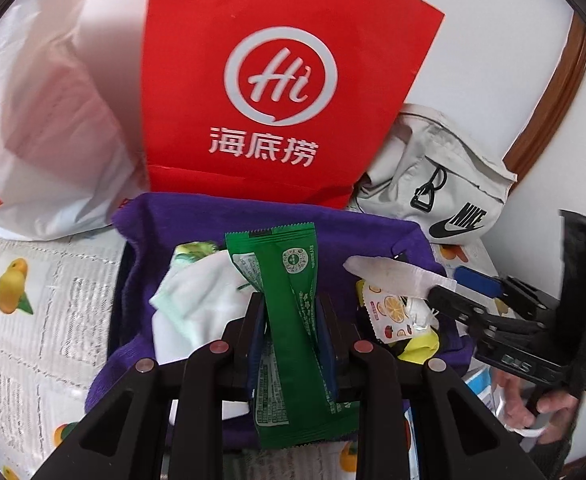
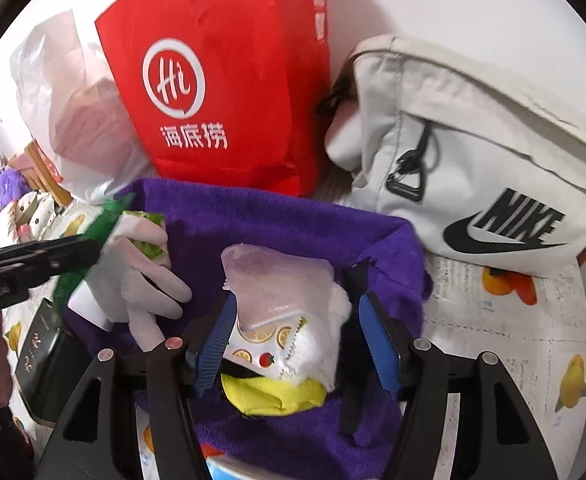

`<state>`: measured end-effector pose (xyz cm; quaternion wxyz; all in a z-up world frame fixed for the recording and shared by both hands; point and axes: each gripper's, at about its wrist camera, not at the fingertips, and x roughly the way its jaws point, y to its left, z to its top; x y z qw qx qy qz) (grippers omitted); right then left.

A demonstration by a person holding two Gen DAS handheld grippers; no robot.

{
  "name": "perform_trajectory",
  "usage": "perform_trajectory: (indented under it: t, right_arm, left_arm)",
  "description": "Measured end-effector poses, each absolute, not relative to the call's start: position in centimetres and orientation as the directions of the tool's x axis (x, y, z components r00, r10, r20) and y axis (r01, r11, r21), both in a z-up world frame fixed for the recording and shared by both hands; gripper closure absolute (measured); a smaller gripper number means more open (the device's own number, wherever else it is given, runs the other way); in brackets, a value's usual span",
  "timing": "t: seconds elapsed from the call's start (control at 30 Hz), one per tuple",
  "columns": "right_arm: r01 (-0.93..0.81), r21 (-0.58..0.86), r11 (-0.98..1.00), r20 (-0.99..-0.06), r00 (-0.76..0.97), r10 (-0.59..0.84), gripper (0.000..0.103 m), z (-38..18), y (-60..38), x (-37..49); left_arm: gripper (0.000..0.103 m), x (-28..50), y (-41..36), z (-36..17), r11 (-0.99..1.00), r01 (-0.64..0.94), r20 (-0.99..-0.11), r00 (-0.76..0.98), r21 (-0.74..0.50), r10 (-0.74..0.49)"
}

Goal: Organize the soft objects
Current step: 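Lower both tools over the towel and open them to release the items, then withdraw both open tools back from the towel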

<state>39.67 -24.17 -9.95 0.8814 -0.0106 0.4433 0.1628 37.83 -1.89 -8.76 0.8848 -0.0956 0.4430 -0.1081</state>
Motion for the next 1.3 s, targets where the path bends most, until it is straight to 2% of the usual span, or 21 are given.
perform_trajectory:
  t: [0.4, 0.47, 0.53, 0.6, 0.67, 0.73, 0.8, 1.0, 1.3]
  right_arm:
    - [-0.29, 0.124, 0.949, -0.765, 0.581, 0.278, 0.04, -8.6, -25.0, 36.2]
    - [-0.291, 0.116, 0.95, -0.768, 0.581, 0.271, 0.04, -8.5, -24.7, 36.1]
    - [-0.292, 0.122, 0.949, -0.767, 0.579, 0.277, 0.04, -8.4, -24.6, 35.7]
    - [-0.287, 0.128, 0.949, -0.767, 0.578, 0.278, 0.04, -8.3, -24.6, 35.4]
    - [-0.282, 0.131, 0.95, -0.766, 0.579, 0.277, 0.04, -8.3, -24.6, 35.1]
    - [-0.276, 0.136, 0.951, -0.765, 0.581, 0.278, 0.04, -8.0, -24.7, 34.6]
    - [-0.272, 0.146, 0.951, -0.763, 0.581, 0.284, 0.04, -7.7, -24.6, 33.9]
    - [-0.247, 0.123, 0.961, -0.752, 0.608, 0.252, 0.04, -6.4, -24.5, 31.6]
    - [-0.205, 0.163, 0.965, -0.733, 0.629, 0.258, 0.04, -4.0, -24.8, 27.4]
  left_arm:
    - [0.076, 39.5, -2.9, -11.7, 0.964, 0.084, -0.814, 0.52, -0.254, -0.26]
    - [0.071, 39.5, -3.0, -11.6, 0.961, 0.085, -0.817, 0.511, -0.263, -0.269]
    - [0.058, 39.4, -3.0, -11.5, 0.955, 0.088, -0.814, 0.504, -0.283, -0.288]
    - [0.05, 39.1, -3.0, -11.3, 0.951, 0.09, -0.81, 0.503, -0.297, -0.301]
    - [0.048, 38.6, -3.0, -10.9, 0.955, 0.081, -0.81, 0.511, -0.286, -0.287]
    - [0.04, 38.2, -2.7, -10.5, 0.959, 0.077, -0.812, 0.515, -0.274, -0.273]
    - [0.037, 37.6, -2.5, -10.1, 0.962, 0.069, -0.809, 0.526, -0.266, -0.261]
    - [0.034, 35.6, -1.3, -8.7, 0.963, 0.042, -0.807, 0.537, -0.266, -0.247]
    - [0.034, 30.5, 0.2, -6.0, 0.968, 0.025, -0.787, 0.577, -0.249, -0.217]
